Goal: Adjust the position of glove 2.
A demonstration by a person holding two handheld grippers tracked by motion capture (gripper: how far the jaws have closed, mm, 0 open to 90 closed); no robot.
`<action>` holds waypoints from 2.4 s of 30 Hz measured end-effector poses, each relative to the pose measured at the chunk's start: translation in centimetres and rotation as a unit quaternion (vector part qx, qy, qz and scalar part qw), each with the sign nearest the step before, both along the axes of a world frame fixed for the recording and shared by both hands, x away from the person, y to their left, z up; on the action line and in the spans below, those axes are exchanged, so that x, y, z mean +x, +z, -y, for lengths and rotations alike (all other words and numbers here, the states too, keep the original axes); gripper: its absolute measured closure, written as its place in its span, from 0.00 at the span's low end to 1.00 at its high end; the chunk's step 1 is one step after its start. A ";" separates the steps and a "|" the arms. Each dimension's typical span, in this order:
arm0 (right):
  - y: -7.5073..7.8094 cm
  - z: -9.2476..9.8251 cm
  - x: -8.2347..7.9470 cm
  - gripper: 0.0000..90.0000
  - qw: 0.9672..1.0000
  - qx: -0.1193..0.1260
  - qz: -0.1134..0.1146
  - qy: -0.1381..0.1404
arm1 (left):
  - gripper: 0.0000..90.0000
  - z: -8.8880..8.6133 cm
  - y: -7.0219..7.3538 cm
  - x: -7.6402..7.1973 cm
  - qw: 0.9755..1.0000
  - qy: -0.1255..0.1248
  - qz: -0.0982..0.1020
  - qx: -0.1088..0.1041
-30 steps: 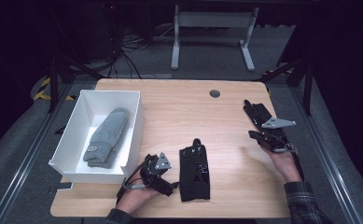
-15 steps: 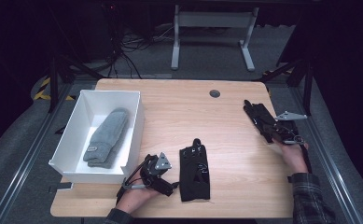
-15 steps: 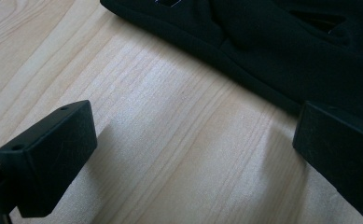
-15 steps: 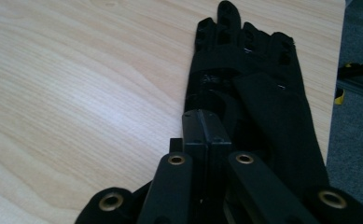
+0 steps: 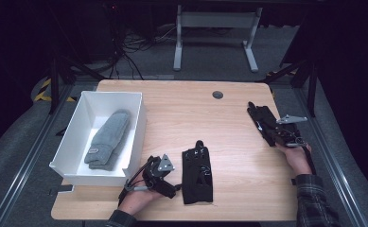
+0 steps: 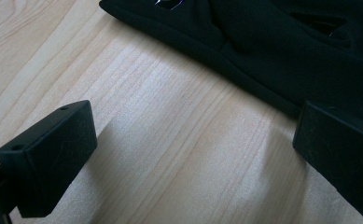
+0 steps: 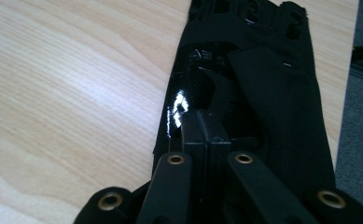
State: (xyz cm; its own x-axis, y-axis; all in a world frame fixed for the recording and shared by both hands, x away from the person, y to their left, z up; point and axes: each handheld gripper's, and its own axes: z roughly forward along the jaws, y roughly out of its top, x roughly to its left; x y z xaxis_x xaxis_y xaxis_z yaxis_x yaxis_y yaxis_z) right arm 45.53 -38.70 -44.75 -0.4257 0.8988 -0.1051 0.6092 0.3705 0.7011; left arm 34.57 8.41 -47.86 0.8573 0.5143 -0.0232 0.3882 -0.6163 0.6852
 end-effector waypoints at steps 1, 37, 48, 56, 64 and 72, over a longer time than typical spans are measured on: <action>0.0 -0.1 -0.1 1.00 1.000 -0.002 -0.002 0.003 | 0.00 0.0 0.0 0.0 1.000 0.000 0.000 0.000; 0.0 -5.5 -2.6 1.00 0.990 -0.019 -0.037 0.134 | 0.00 0.0 0.0 0.0 1.000 0.000 0.000 0.001; -0.2 -7.2 -4.8 1.00 0.987 -0.006 -0.038 0.158 | 0.00 0.0 0.0 0.0 1.000 0.001 0.000 0.000; -0.2 -9.5 -7.1 1.00 0.981 0.000 -0.049 0.188 | 0.00 0.0 0.0 0.0 1.000 0.001 0.000 0.000; -0.3 -12.3 -8.9 1.00 0.971 -0.004 -0.056 0.234 | 0.00 0.0 0.0 -0.1 1.000 0.003 -0.004 0.002; -0.4 -15.0 -10.1 1.00 0.957 0.000 -0.062 0.282 | 0.00 0.0 0.0 0.0 1.000 0.001 0.000 0.000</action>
State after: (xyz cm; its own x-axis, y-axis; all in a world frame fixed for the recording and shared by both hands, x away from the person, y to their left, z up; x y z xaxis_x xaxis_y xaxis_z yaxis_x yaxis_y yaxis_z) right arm 35.45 -23.70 -45.12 -0.8523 0.5226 -0.0232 0.3904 0.6649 0.6368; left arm 34.54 8.41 -47.85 0.8564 0.5158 -0.0224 0.3888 -0.6157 0.6853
